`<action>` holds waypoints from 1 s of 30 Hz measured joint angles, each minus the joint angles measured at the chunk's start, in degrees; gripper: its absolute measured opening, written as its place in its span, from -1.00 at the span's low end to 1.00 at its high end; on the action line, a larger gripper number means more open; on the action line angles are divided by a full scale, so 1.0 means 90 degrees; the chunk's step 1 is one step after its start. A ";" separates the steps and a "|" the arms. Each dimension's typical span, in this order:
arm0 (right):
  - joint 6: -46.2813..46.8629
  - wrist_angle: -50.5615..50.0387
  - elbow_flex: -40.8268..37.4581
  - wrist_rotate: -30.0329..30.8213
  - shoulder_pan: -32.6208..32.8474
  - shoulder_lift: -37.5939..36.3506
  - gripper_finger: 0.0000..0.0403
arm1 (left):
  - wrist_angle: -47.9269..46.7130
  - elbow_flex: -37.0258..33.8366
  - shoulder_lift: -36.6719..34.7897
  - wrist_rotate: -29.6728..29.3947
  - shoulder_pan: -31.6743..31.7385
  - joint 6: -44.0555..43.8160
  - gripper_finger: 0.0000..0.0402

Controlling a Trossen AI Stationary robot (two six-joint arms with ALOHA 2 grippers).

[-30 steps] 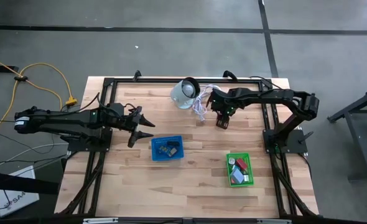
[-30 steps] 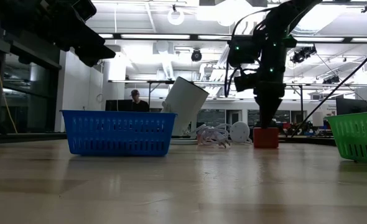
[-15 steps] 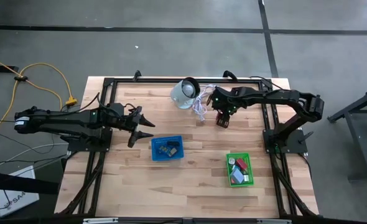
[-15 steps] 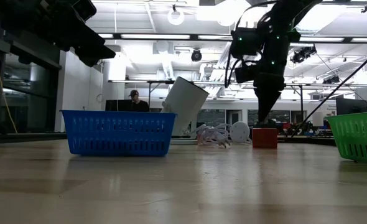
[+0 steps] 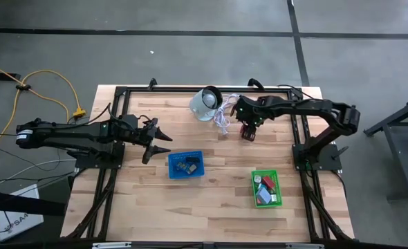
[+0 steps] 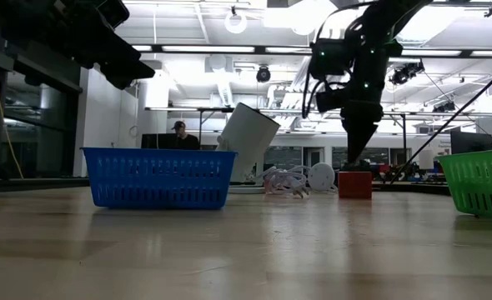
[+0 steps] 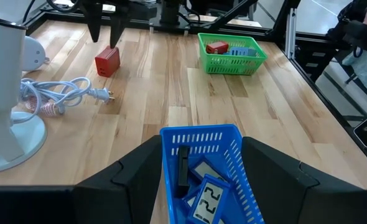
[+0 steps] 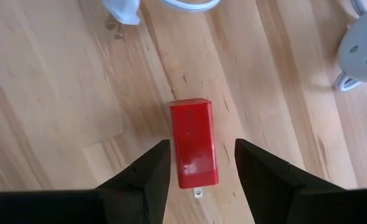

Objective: Pick & Place Office items
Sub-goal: Put the red charger adapter into the green bin

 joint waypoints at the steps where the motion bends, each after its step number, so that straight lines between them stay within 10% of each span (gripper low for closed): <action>1: 0.0001 0.0000 0.0000 -0.0009 -0.0014 0.0028 -0.17 | 0.0001 0.0000 -0.0002 0.0000 -0.0001 0.0002 0.05; 30: -0.0039 0.0258 0.0002 -0.0310 -0.0068 0.0826 -0.21 | 0.0000 0.0000 0.0000 0.0001 0.0000 0.0002 0.05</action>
